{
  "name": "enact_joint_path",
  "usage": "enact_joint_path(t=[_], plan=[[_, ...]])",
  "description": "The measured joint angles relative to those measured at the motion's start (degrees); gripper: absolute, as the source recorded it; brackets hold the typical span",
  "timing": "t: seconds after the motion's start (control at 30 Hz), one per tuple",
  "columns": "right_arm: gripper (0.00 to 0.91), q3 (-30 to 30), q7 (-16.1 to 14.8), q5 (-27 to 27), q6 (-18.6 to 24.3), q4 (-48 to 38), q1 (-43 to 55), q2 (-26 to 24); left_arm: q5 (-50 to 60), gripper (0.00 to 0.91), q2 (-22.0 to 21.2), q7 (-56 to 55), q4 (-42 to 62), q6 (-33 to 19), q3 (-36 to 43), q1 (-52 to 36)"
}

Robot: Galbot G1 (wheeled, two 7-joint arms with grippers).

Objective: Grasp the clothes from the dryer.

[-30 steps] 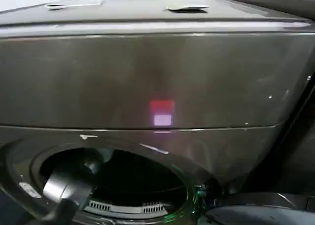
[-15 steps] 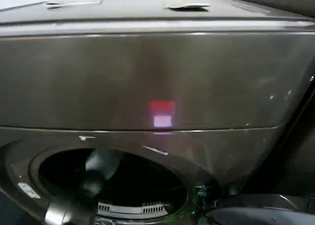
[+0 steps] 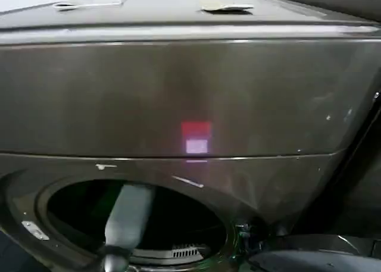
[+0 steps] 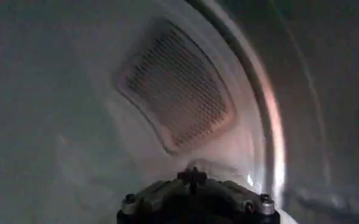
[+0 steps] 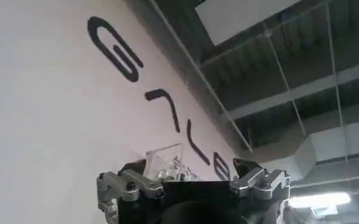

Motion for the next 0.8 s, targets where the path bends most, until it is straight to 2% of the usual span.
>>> enact_joint_path(t=[0.3,0.8], plan=[[0.907,0.7,1.1,1.0,1.5,-1.0,-0.7,-0.5,-1.6,0.000,-1.2,-9.7,-5.4,-3.2,-1.3,5.0],[0.907,1.9,1.4,1.1,3.0,-1.8,-1.6,-0.7,-1.7,0.000,-1.2,-13.7,-6.9,-4.4,-1.7,6.5]])
